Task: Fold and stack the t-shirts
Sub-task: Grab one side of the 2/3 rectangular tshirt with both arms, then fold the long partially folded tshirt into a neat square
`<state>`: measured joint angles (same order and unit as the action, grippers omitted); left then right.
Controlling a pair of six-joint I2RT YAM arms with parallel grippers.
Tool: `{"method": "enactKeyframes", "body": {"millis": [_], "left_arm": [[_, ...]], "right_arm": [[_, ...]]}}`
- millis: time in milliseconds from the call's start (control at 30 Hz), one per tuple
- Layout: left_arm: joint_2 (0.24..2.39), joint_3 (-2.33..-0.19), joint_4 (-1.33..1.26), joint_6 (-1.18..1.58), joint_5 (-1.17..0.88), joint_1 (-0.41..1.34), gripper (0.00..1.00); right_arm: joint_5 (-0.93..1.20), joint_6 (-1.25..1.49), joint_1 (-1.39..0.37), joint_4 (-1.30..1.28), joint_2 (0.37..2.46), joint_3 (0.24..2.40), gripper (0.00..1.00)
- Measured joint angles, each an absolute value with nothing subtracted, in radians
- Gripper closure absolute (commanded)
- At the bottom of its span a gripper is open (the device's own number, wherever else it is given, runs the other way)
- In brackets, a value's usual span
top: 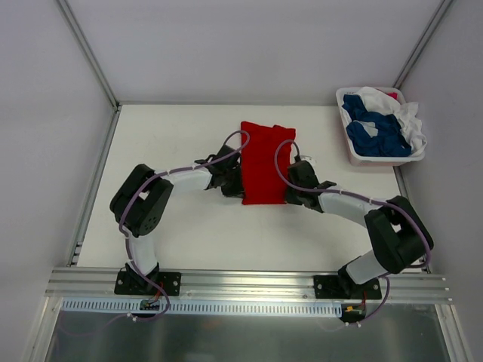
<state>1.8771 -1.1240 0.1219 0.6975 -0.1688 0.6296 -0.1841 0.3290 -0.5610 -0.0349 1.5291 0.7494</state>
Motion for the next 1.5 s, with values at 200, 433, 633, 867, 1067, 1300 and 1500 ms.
{"method": "enactKeyframes", "body": {"millis": [200, 433, 633, 867, 1067, 1300, 1500], "left_arm": [[1.763, -1.053, 0.147, 0.713, -0.149, 0.676, 1.0], [1.579, -1.017, 0.19, 0.734, -0.118, 0.714, 1.0], [1.484, -1.016, 0.24, 0.746, -0.093, 0.733, 1.0], [1.47, -1.054, 0.302, 0.745, -0.066, 0.733, 1.0], [1.512, -1.191, 0.337, 0.731, -0.041, 0.732, 1.0], [1.611, -1.305, 0.346, 0.689, -0.039, 0.707, 1.0], [1.672, -1.34, 0.349, 0.662, -0.04, 0.663, 1.0]], "right_arm": [[-0.224, 0.334, -0.611, -0.093, 1.393, 0.721, 1.0], [-0.303, 0.353, -0.692, -0.174, 1.18, 0.717, 1.0], [-0.364, 0.367, -0.751, -0.243, 1.069, 0.717, 1.0], [-0.409, 0.362, -0.765, -0.302, 1.049, 0.734, 1.0], [-0.445, 0.327, -0.765, -0.311, 1.103, 0.841, 1.0], [-0.469, 0.273, -0.76, -0.302, 1.216, 0.931, 1.0], [-0.464, 0.233, -0.718, -0.282, 1.297, 0.97, 1.0]]}}
